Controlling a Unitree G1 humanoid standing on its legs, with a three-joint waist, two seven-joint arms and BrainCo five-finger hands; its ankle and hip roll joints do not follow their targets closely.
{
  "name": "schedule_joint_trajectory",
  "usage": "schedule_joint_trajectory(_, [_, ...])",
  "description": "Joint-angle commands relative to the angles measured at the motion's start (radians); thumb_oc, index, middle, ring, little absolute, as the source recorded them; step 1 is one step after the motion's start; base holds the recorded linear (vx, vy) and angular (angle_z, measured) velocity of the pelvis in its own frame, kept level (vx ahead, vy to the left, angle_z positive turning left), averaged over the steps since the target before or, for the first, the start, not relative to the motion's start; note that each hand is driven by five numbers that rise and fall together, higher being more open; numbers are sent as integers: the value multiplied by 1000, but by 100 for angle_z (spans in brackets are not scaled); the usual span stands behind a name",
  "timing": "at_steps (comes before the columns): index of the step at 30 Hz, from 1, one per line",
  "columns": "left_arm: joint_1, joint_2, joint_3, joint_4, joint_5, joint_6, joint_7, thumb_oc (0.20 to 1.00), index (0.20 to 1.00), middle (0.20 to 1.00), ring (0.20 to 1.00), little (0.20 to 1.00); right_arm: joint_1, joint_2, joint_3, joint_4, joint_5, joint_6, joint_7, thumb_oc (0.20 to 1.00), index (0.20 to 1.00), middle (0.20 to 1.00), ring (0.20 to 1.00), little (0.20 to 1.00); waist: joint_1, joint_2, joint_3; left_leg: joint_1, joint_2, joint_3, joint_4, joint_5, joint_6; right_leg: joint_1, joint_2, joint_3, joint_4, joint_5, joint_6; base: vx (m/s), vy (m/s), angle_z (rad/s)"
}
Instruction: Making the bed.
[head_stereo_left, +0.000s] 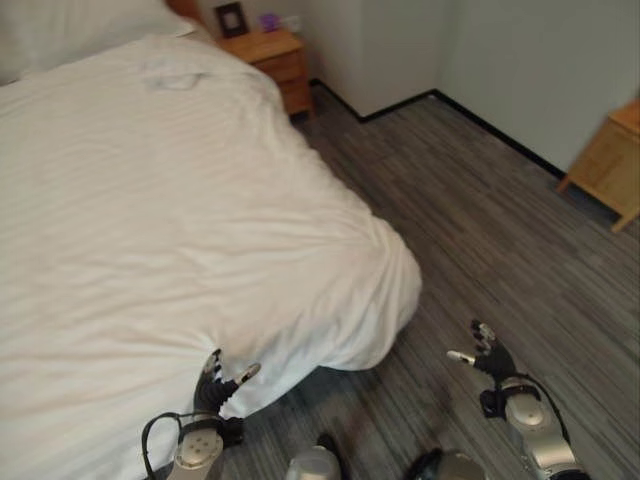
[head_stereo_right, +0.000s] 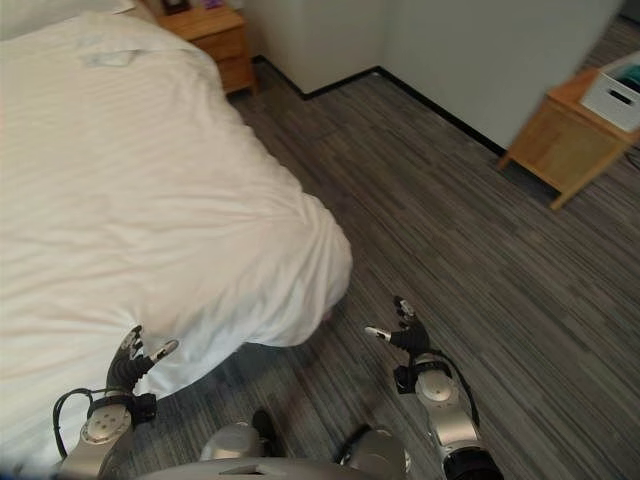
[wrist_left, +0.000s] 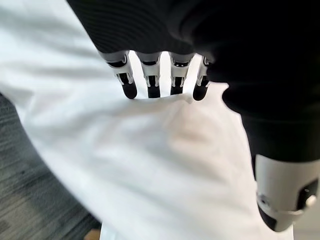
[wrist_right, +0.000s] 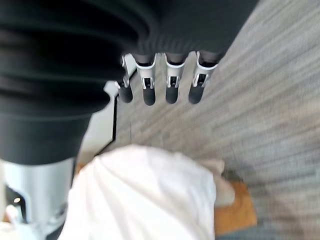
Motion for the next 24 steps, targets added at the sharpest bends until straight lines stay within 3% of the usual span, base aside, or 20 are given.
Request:
schedule_joint_trajectory(1, [-127,-83,-155,-144,-63,-61,-180,1000,1000,1000,1000,1000,3,-102,-4,-93,-61,-13,20,1000,1000,1000,1000,1000,-46,28,-25,-39,45,-139,68,-10,-73,159,59,74,-329,128,55,45,-293,-123])
schedule_joint_trajectory(4, [-149,-89,-183,-177,-145,-64,-203,1000,1000,1000,1000,1000,6,-141,1,-139,-41,-24,35,1000,1000,1000,1000,1000,-58,55,3,-108,146,-204,301,110,-131,180,124,140,-366,97,-2,82,-289,-124])
schedule_joint_trajectory(5, [-163,-98,-197,-175,-169,-63,-206,1000,1000,1000,1000,1000,7,-154,7,-141,-35,-26,41,1000,1000,1000,1000,1000,-64,59,14,-124,161,-240,347,148,-134,181,132,162,-366,86,-18,-5,-246,-132])
schedule_joint_trajectory(6, [-182,-103,-205,-175,-178,-61,-212,1000,1000,1000,1000,1000,3,-166,11,-148,-31,-25,44,1000,1000,1000,1000,1000,-67,64,26,-152,163,-268,382,171,-110,170,137,172,-366,94,-34,-7,-175,-129])
schedule_joint_trajectory(8, [-211,-103,-224,-181,-196,-64,-229,1000,1000,1000,1000,1000,-8,-179,17,-151,-32,-22,58,1000,1000,1000,1000,1000,-71,58,37,-212,117,-329,449,129,-93,174,131,211,-366,91,-42,28,-114,-114])
schedule_joint_trajectory(9, [-211,-103,-224,-180,-196,-64,-229,1000,1000,1000,1000,1000,-8,-179,17,-151,-32,-22,58,1000,1000,1000,1000,1000,-71,58,37,-212,117,-329,449,129,-93,174,132,211,-366,91,-42,123,-111,-66])
schedule_joint_trajectory(10, [-232,-101,-237,-204,-214,-61,-246,1000,1000,1000,1000,1000,-7,-187,20,-152,-39,-19,70,1000,1000,1000,1000,1000,-70,48,45,-264,71,-340,470,87,-84,186,133,240,-366,81,-48,143,-100,-36])
schedule_joint_trajectory(12, [-237,-99,-240,-215,-219,-61,-245,1000,1000,1000,1000,1000,-7,-188,20,-153,-37,-20,71,1000,1000,1000,1000,1000,-66,45,48,-285,58,-331,463,69,-78,193,136,245,-366,75,-48,170,-73,-21])
schedule_joint_trajectory(14, [-250,-95,-236,-228,-200,-65,-227,1000,1000,1000,1000,1000,-2,-177,19,-173,-15,-26,73,1000,1000,1000,1000,1000,-48,45,45,-339,-8,-298,313,35,-58,213,152,253,-366,49,-37,285,17,-46])
schedule_joint_trajectory(15, [-251,-93,-237,-230,-184,-64,-223,1000,1000,1000,1000,1000,-3,-176,21,-179,-15,-29,73,1000,1000,1000,1000,1000,-42,54,40,-336,-24,-290,206,66,-64,221,162,254,-366,41,-31,191,54,-18])
schedule_joint_trajectory(16, [-251,-93,-237,-230,-184,-64,-223,1000,1000,1000,1000,1000,-3,-176,21,-179,-15,-29,73,1000,1000,1000,1000,1000,-42,52,41,-330,-28,-289,197,70,-63,222,160,253,-366,40,-30,345,76,-16])
schedule_joint_trajectory(17, [-257,-98,-236,-215,-156,-62,-212,1000,1000,1000,1000,1000,-8,-178,29,-175,-24,-37,67,1000,1000,1000,1000,1000,-35,69,30,-316,-32,-273,25,156,-84,241,180,237,-366,27,-16,413,81,-16])
schedule_joint_trajectory(20, [-263,-101,-229,-203,-117,-60,-189,1000,1000,1000,1000,1000,-34,-189,37,-184,-45,-38,55,1000,1000,1000,1000,1000,-36,76,21,-334,8,-202,-111,178,-106,289,177,200,-366,-3,6,431,127,14])
schedule_joint_trajectory(21, [-262,-100,-229,-203,-116,-59,-188,1000,1000,1000,1000,1000,-34,-188,38,-184,-45,-38,54,1000,1000,1000,1000,1000,-40,71,22,-331,0,-204,-109,171,-106,294,171,195,-366,-8,10,490,189,41])
schedule_joint_trajectory(22, [-244,-88,-208,-211,-109,-55,-184,1000,1000,1000,1000,1000,-41,-186,40,-193,-60,-34,57,1000,1000,1000,1000,1000,-47,72,2,-324,43,-136,-115,186,-105,320,172,178,-366,-16,33,354,131,34])
schedule_joint_trajectory(23, [-239,-86,-206,-214,-108,-54,-184,1000,1000,1000,1000,1000,-39,-185,42,-194,-61,-33,58,1000,1000,1000,1000,1000,-46,69,1,-320,42,-134,-115,182,-108,322,169,180,-366,-18,36,698,252,24])
schedule_joint_trajectory(24, [-218,-74,-178,-216,-104,-54,-168,1000,1000,1000,1000,1000,-37,-162,51,-195,-66,-28,65,1000,1000,1000,1000,1000,-34,60,-20,-308,44,-114,-109,220,-102,348,151,188,-366,-14,54,552,181,8])
